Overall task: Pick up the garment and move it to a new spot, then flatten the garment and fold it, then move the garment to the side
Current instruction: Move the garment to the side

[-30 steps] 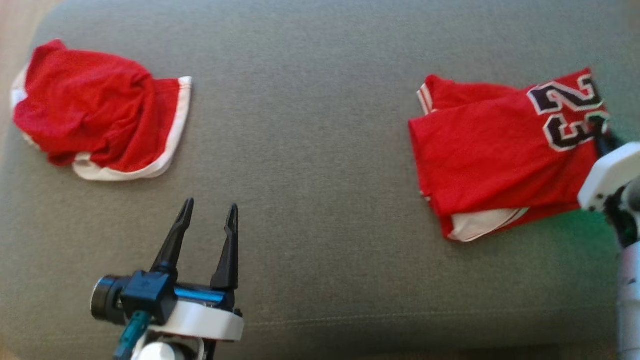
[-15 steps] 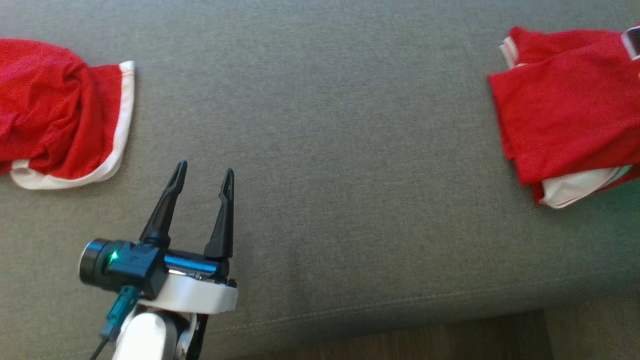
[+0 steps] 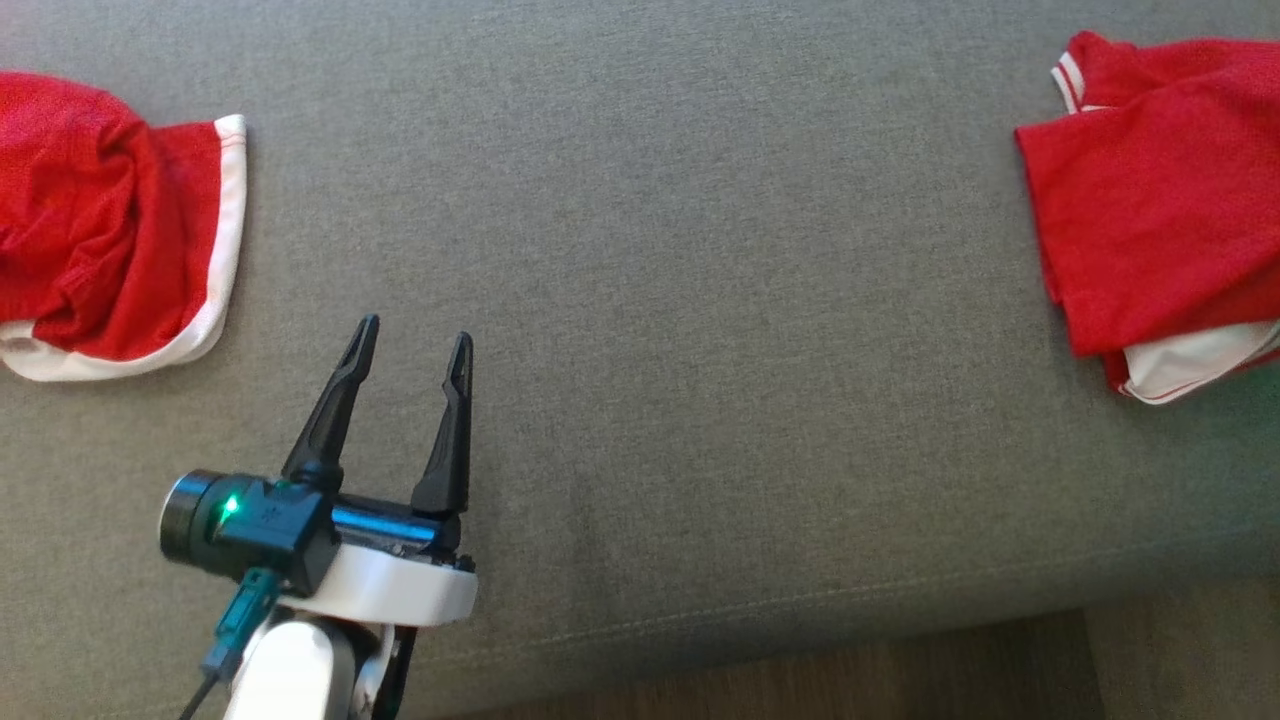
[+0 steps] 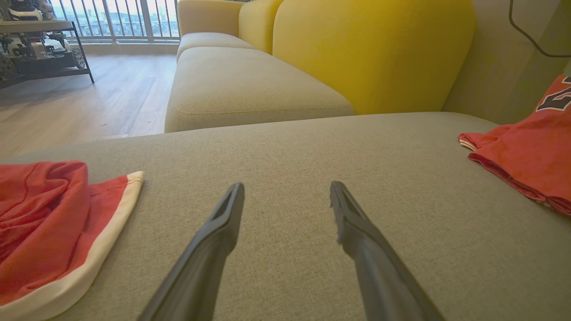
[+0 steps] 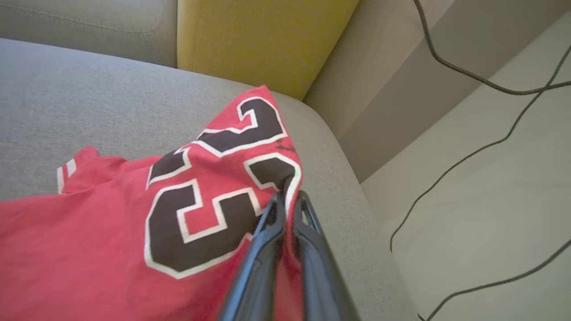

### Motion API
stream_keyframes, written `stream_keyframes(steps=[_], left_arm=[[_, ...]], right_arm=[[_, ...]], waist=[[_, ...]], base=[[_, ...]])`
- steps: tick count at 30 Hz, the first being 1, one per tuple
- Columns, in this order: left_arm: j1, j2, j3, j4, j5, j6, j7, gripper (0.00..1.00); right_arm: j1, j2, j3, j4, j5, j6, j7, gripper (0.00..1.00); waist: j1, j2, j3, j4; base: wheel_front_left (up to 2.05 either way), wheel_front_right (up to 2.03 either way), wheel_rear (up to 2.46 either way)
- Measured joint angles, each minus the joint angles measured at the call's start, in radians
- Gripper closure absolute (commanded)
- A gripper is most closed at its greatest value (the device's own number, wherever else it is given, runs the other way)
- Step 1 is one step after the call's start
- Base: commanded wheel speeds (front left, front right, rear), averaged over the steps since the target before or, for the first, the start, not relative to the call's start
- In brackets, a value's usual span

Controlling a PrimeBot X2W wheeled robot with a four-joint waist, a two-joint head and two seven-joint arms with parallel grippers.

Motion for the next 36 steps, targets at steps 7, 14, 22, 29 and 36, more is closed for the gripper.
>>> stream_keyframes(steps=[7,14,22,29,36], left_arm=[[-0.01,0.0,0.0,0.001,-0.001,0.003,0.0,0.0],[-0.009,-0.001,0.0,0.005,-0.041,0.038,0.0,0.0],[0.024,-0.002,-0.004,0.027,-0.072,0.094,0.0,0.0],[0.078,-0.002,-0.002,0.029,-0.083,0.11,0.0,0.0],[0.157,-0.001,0.0,0.022,-0.07,0.087,0.0,0.0]], right_arm=[[0.01,0.041,-0.036,-0.04,-0.079,0.0,-0.041,0.0],[0.075,0.18,0.051,-0.12,-0.062,0.0,-0.226,0.0],[0.236,0.235,0.193,-0.074,0.116,0.0,-0.479,0.0],[0.407,0.236,0.296,-0.026,0.221,0.0,-0.542,0.0],[0.572,0.244,0.353,-0.086,0.264,0.0,-0.545,0.0]], waist=[[0.0,0.0,-0.016,0.014],[-0.0002,0.0,-0.077,0.035],[-0.0002,0.0,-0.177,0.078],[-0.0002,0.0,-0.271,0.125],[-0.0002,0.0,-0.361,0.163]], base=[[0.0,0.0,0.0],[0.0,0.0,0.0],[0.0,0.0,0.0],[0.0,0.0,0.0],[0.0,0.0,0.0]])
